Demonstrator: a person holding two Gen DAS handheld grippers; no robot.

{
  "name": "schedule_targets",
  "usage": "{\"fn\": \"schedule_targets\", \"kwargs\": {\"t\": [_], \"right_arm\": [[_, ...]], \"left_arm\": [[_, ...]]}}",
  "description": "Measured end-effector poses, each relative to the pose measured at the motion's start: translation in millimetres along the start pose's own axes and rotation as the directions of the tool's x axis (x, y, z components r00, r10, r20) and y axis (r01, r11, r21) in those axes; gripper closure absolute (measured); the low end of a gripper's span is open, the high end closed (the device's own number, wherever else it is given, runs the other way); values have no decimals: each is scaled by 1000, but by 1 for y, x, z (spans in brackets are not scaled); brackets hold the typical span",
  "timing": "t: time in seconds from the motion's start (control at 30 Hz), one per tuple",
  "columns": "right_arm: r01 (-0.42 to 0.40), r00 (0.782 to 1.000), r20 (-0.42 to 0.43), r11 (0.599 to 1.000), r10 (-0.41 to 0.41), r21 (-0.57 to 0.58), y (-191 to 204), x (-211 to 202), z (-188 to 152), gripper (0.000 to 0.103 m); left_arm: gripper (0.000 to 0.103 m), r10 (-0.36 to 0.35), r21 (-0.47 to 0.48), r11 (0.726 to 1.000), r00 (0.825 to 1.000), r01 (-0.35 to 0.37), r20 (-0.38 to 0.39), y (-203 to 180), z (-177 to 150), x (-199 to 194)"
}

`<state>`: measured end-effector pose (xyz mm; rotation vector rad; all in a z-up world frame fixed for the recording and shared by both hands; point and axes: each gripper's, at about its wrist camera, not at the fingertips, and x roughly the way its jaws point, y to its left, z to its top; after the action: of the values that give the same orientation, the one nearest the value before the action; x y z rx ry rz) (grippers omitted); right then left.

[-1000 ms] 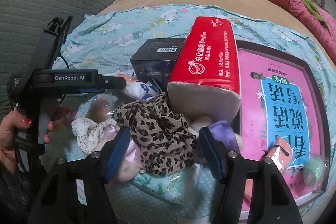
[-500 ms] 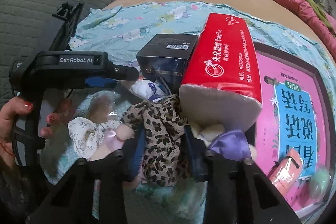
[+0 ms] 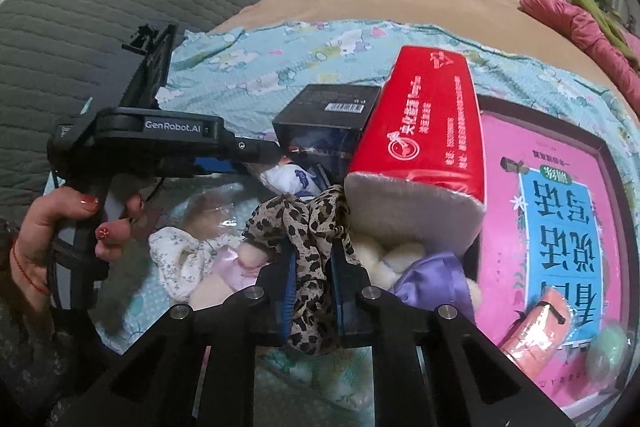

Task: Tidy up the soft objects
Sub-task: 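Grasp the white packet with the left tool while the right tool grasps the leopard-print cloth, then lift and carry the packet and leopard cloth with both tools over the pink tray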

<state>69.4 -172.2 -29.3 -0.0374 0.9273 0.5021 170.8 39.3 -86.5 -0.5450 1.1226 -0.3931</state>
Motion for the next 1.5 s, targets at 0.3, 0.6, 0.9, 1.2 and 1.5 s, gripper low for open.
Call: {"fn": "schedule_targets", "kwargs": {"t": [0.3,0.6,0.9,1.2,1.5], "right_arm": [[-27,996,79,1000,27,3,3,-35,5,88],[-39,986,165,999,34,26,0,-70,12,88],[-18,966,260,996,-5,83,-23,-116,12,88],[20,940,332,983,-81,183,-66,-162,-3,88],[45,907,386,952,-166,304,-115,-200,-27,88]], "left_arm": [[61,84,61,994,993,-89,79,-15,-13,-44],[61,93,136,983,979,-119,183,-54,-26,-96],[61,48,237,966,975,-100,218,-119,-36,-118],[61,-5,356,932,981,-66,195,-188,-52,-107],[61,-9,460,887,993,-47,118,-246,-75,-63]]}}
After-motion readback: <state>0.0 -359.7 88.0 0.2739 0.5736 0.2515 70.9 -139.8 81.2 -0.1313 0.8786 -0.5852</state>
